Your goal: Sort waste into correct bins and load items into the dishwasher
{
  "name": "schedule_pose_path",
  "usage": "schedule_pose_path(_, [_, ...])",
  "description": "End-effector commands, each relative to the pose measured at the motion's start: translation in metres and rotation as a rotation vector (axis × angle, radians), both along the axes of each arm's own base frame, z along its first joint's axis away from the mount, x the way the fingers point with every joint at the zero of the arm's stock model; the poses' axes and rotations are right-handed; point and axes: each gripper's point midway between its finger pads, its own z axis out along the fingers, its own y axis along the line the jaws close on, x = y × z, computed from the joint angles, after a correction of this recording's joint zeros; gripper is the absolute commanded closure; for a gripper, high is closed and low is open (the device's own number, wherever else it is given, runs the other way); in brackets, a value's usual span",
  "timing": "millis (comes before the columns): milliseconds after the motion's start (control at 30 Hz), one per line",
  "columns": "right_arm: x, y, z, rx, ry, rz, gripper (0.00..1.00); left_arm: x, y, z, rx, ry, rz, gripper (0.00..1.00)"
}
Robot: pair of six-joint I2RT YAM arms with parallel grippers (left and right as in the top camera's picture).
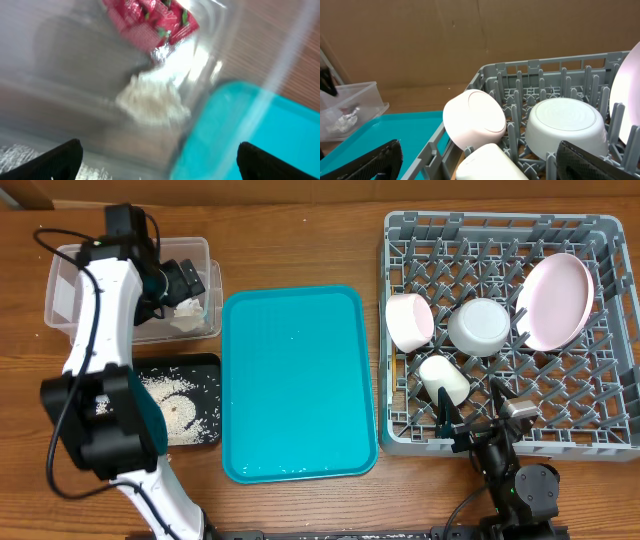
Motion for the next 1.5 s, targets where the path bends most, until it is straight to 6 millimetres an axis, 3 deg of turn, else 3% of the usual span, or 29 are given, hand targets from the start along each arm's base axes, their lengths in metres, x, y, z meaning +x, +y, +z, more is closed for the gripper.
schedule_pose_path(0, [0.001,-0.002,-0.002,-0.003,-0.005,-0.008,0.0,-0.013,-0.009,0.111,0.012,-0.215,-0.033,0.0])
schedule_pose_path(133, [0.001,-0.002,-0.002,-0.003,-0.005,-0.008,0.0,-0.05,-0.037,0.162,-0.056,-0.292,-0.087,0.0])
schedule_pose_path(300, [0.001,-0.002,-0.002,-0.003,-0.005,-0.008,0.0,-0.099,-0.066,0.201,-0.062,-0.332,-0.15,0.0])
schedule_pose_path(500, [0.001,-0.002,-0.002,-0.003,-0.005,-0.008,0.0,-0.142,-0.094,0.211,-0.081,-0.295,-0.225,0.0])
schedule_pose_path(633, [0.001,-0.002,-0.002,-0.003,-0.005,-0.008,0.0,-0.149,-0.101,0.207,-0.086,-0.266,-0.248,0.0])
schedule_pose_path(800, [0.001,-0.002,-0.002,-0.003,-0.005,-0.008,0.0,-0.147,-0.099,0.204,-0.074,-0.258,-0.246,0.0])
schedule_pose_path(1000, [0.001,-0.002,-0.002,-0.003,-0.005,-0.008,0.0,-0.157,-0.092,0.199,-0.025,-0.213,-0.251,0.0])
schedule_pose_path(1100, [0.001,-0.002,-0.002,-0.004,-0.005,-0.008,0.0,-0.146,-0.093,0.22,0.006,-0.341,-0.282,0.0])
schedule_pose_path(1233, [0.001,-0.002,-0.002,-0.004,-0.005,-0.008,0.0,-0.143,-0.101,0.27,0.107,-0.614,-0.374,0.0])
schedule_pose_path(1333, [0.001,-0.002,-0.002,-0.004,-0.005,-0.008,0.0,-0.16,-0.097,0.292,0.168,-0.739,-0.365,0.0])
schedule_pose_path(1467, [0.001,-0.002,-0.002,-0.003,-0.005,-0.008,0.0,-0.193,-0.077,0.295,0.245,-0.811,-0.293,0.0])
